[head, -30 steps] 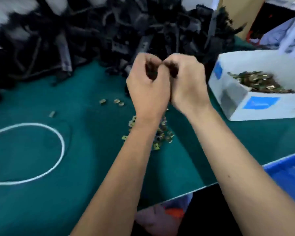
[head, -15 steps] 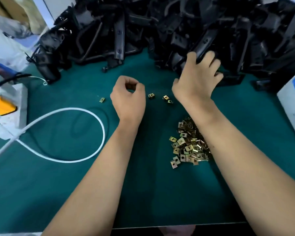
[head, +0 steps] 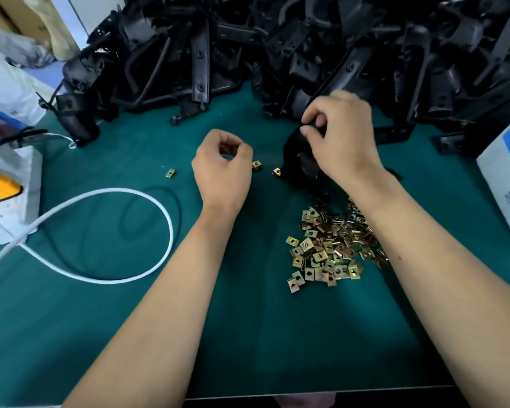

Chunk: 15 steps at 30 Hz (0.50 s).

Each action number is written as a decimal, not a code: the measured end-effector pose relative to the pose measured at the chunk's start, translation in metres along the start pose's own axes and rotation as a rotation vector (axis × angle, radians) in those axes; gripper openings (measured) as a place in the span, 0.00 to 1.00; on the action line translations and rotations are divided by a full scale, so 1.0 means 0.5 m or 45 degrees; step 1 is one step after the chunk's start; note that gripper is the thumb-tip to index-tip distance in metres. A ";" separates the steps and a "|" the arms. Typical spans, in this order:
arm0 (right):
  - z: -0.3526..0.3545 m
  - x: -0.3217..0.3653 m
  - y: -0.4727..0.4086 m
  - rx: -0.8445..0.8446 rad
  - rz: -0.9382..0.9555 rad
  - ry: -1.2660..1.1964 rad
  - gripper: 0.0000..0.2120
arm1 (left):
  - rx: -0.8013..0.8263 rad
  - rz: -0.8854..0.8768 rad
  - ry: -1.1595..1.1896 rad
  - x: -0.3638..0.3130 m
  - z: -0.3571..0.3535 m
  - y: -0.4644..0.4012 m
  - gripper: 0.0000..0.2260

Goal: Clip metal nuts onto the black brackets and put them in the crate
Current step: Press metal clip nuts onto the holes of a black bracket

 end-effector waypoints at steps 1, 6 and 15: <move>0.013 0.001 0.000 -0.106 0.016 -0.037 0.05 | -0.005 -0.005 0.004 -0.001 0.000 0.001 0.02; 0.066 0.045 -0.003 -0.445 0.161 -0.181 0.03 | 0.133 -0.128 0.238 -0.015 -0.013 0.011 0.08; 0.061 0.105 0.002 -0.103 0.129 -0.557 0.07 | -0.016 -0.063 0.343 -0.013 -0.007 -0.011 0.04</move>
Point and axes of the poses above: each hand's wrist, its own y-axis away from the middle knuckle, its own z-axis out of the back of the hand, x = y × z, the point moved 4 cm from there along -y, towards the middle knuckle, and after that the axes turned 7 degrees about -x, right-handed, at the moved point
